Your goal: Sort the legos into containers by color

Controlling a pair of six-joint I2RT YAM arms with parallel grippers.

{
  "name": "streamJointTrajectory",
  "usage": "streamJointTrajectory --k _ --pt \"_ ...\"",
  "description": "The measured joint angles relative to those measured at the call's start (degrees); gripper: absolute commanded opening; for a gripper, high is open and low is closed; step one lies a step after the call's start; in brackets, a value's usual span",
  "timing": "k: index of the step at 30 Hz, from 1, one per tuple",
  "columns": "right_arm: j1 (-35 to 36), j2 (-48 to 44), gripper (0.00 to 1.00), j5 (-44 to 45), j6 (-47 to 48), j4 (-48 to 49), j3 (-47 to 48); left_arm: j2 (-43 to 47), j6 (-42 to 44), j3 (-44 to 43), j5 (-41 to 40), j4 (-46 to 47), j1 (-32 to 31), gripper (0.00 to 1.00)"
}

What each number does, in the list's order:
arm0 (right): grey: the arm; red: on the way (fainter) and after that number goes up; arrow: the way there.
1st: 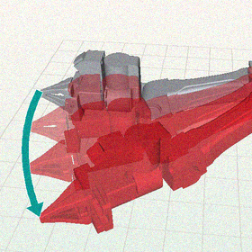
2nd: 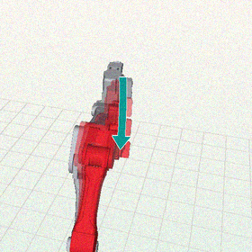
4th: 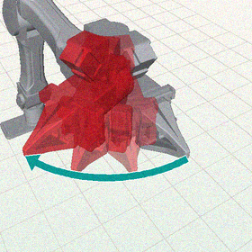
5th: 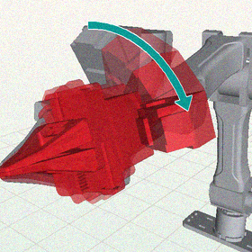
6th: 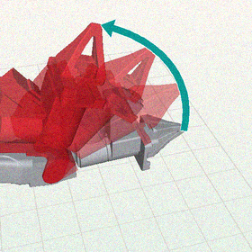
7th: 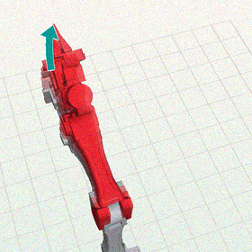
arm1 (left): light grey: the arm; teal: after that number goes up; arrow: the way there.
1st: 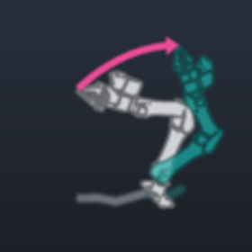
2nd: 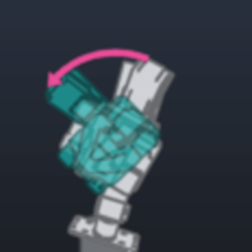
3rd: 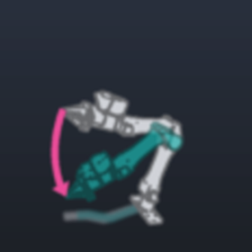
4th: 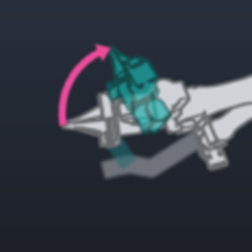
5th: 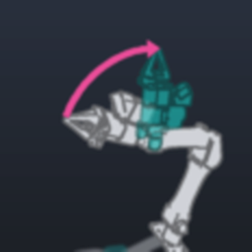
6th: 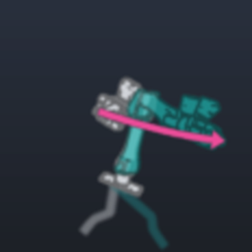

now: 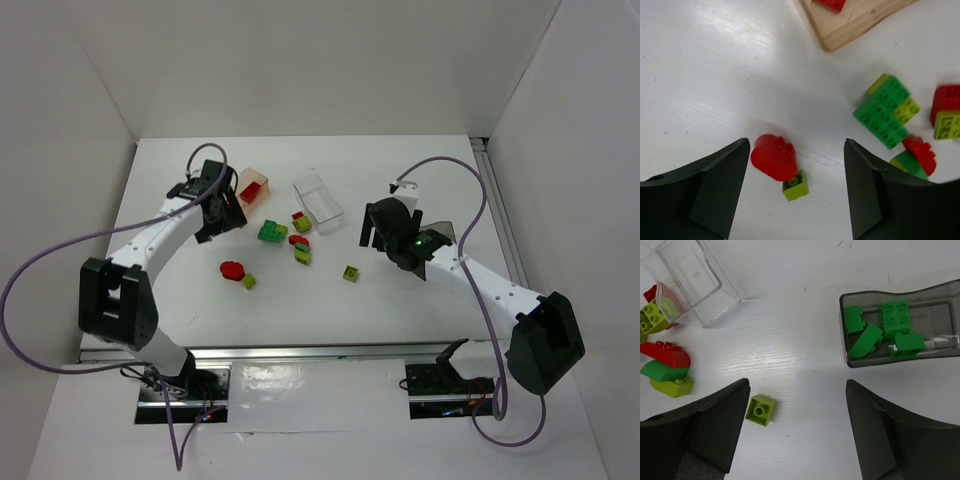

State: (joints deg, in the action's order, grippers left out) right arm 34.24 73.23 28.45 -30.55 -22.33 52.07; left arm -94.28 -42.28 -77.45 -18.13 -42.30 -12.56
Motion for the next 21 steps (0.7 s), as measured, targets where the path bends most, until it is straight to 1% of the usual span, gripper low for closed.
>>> streamJointTrajectory --k 1,2,3,7,11,12,15,16,19,21 --pt "0.0 0.0 0.85 -0.07 0.0 -0.04 0.0 2.84 -0.46 3.54 0.15 1.01 -0.33 0.95" --pt "0.0 0.0 0.85 -0.17 0.02 -0.07 0.0 5.18 -1.27 6.82 0.35 1.29 -0.81 0.99" --pt "0.0 0.0 0.86 -0.2 0.02 -0.07 0.0 6.93 -1.86 9.94 0.42 1.64 -1.09 1.0" --pt "0.0 0.0 0.88 -0.22 0.07 -0.04 0.0 8.5 -6.54 18.34 1.29 2.1 -1.77 1.0" --pt "0.0 0.02 0.88 -0.37 0.15 -0.04 0.0 8.39 -13.33 22.32 3.58 3.13 -2.1 1.0" --pt "0.0 0.02 0.88 -0.48 0.15 -0.07 0.0 8.15 -14.99 22.58 3.72 3.34 -2.23 0.99" --pt "0.0 0.02 0.88 -0.68 0.15 -0.07 -0.02 6.34 -18.18 22.56 4.31 5.11 -2.67 0.92" --pt "0.0 0.02 0.88 -0.66 0.15 -0.09 0.0 5.42 -18.95 22.47 4.46 5.66 -2.67 0.87" --pt "0.0 0.02 0.89 -0.66 0.17 -0.11 0.0 2.6 -20.96 22.16 4.7 6.84 -2.75 0.79" --pt "0.0 0.02 0.89 -0.66 0.17 -0.13 -0.02 0.92 -21.53 21.73 4.74 7.23 -2.75 0.7"
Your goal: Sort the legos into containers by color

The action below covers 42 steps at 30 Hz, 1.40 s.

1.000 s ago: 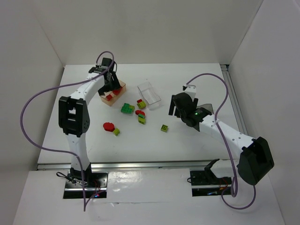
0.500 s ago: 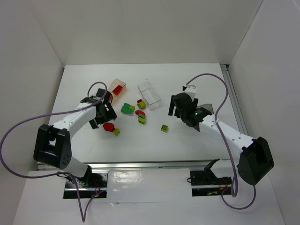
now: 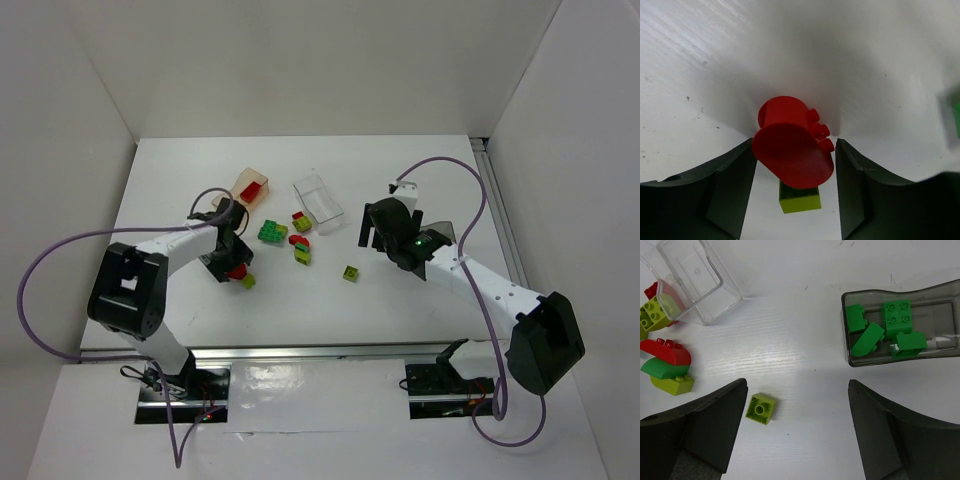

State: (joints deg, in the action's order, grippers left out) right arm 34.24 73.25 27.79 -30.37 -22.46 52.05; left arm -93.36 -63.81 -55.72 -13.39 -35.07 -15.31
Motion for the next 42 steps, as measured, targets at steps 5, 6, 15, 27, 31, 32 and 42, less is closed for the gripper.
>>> streamJointTrajectory --k 5,6,15,27,31,32,42 --pt "0.0 0.0 0.89 0.0 0.0 -0.11 0.0 -0.48 -0.52 -1.05 -0.94 -0.5 0.0 0.36" --pt "0.0 0.0 0.89 0.0 0.0 -0.15 0.0 -0.09 -0.44 -1.6 -1.44 -0.66 0.0 0.3" --pt "0.28 0.17 0.89 -0.24 -0.02 -0.2 -0.24 2.78 4.72 -15.63 -7.06 -2.75 0.61 0.26" --pt "1.36 1.44 0.89 -1.29 -0.26 0.13 -0.68 -17.84 11.41 -40.48 -7.28 -3.93 6.32 0.86" --pt "1.4 1.6 0.89 -1.09 -0.28 0.13 -0.68 -18.64 11.52 -40.61 -6.73 -5.31 6.27 0.84" --pt "1.4 1.6 0.89 -1.05 -0.28 0.13 -0.68 -18.21 11.54 -40.35 -6.95 -5.44 5.84 0.82" --pt "1.79 1.22 0.89 -1.03 -0.7 0.11 -0.68 0.13 20.33 -23.45 -6.51 -3.85 -4.85 1.0"
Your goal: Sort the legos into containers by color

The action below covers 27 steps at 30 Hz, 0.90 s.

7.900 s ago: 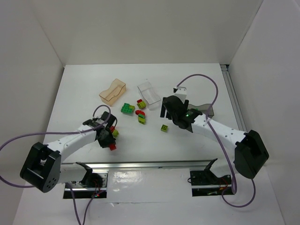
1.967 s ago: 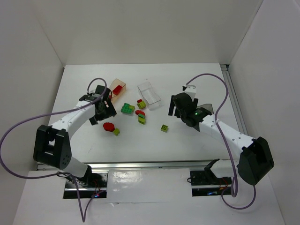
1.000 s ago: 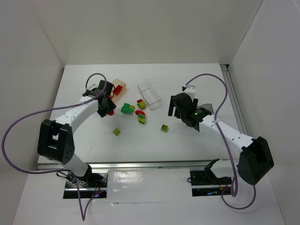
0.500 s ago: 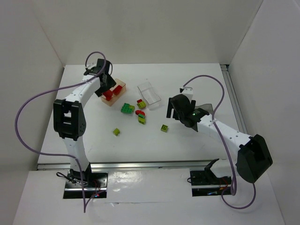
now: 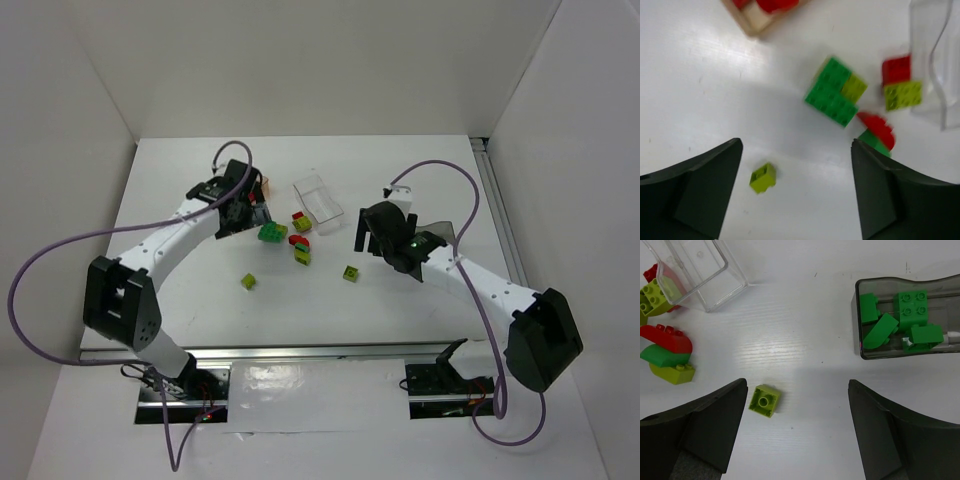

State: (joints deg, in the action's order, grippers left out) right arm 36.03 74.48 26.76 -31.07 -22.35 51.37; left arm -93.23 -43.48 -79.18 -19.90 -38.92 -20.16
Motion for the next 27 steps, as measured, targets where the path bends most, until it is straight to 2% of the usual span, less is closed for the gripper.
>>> streamJointTrajectory --k 3,7,10,21,27 --pt "0.28 -0.44 0.89 0.0 -0.39 -0.02 0.0 4.81 0.2 9.75 2.97 0.15 -1.55 1.0" --pt "1.01 -0.55 0.89 0.04 -0.66 -0.15 0.0 6.12 -1.75 20.7 4.35 -0.44 -1.97 0.96" --pt "1.51 -0.79 0.89 0.44 -0.66 -0.87 0.04 6.34 -4.0 26.25 5.27 0.48 -2.43 0.88" --pt "2.1 -2.05 0.89 1.81 -1.05 -2.27 0.39 1.9 -7.91 25.68 7.48 5.11 -2.95 0.56" --pt "2.34 -2.05 0.89 2.4 -1.05 -2.6 0.39 1.6 -7.58 24.28 7.65 4.37 -3.02 0.27"
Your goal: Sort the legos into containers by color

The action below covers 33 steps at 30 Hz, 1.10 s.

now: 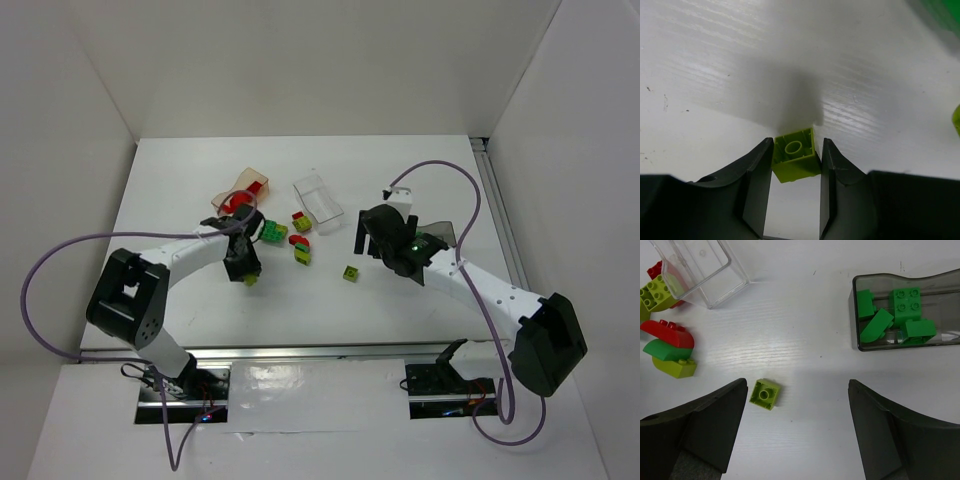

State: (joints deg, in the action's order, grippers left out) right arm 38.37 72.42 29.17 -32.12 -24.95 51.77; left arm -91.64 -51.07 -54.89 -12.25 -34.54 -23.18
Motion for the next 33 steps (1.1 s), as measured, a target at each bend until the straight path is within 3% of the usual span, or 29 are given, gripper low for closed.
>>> streamJointTrajectory --k 6,10,18,25,26,30,33 --pt "0.02 -0.33 0.89 0.79 0.0 -0.04 0.0 0.33 0.96 -5.68 0.79 -1.49 -0.15 0.25" --pt "0.02 -1.2 0.89 2.45 0.04 -0.44 0.0 -2.01 3.23 -16.7 2.62 -2.86 -0.52 0.25" --pt "-0.09 -2.71 0.9 4.33 1.29 -1.36 0.44 -21.64 7.54 -48.41 5.38 -1.99 -0.61 0.25" --pt "-0.76 -2.62 0.9 4.24 2.49 -1.25 0.44 -37.27 9.03 -65.83 7.98 -3.52 -0.87 0.27" --pt "-0.81 -2.56 0.9 4.24 2.62 -1.25 0.44 -38.82 9.03 -67.54 8.2 -3.82 -0.96 0.33" --pt "-1.14 -2.49 0.9 3.85 3.19 -1.22 0.44 -42.32 8.85 -71.43 9.46 -4.57 -1.05 0.82" --pt "-1.29 -2.08 0.91 2.95 3.61 -1.2 0.52 -42.64 9.2 -71.87 10.08 -4.96 -1.09 0.88"
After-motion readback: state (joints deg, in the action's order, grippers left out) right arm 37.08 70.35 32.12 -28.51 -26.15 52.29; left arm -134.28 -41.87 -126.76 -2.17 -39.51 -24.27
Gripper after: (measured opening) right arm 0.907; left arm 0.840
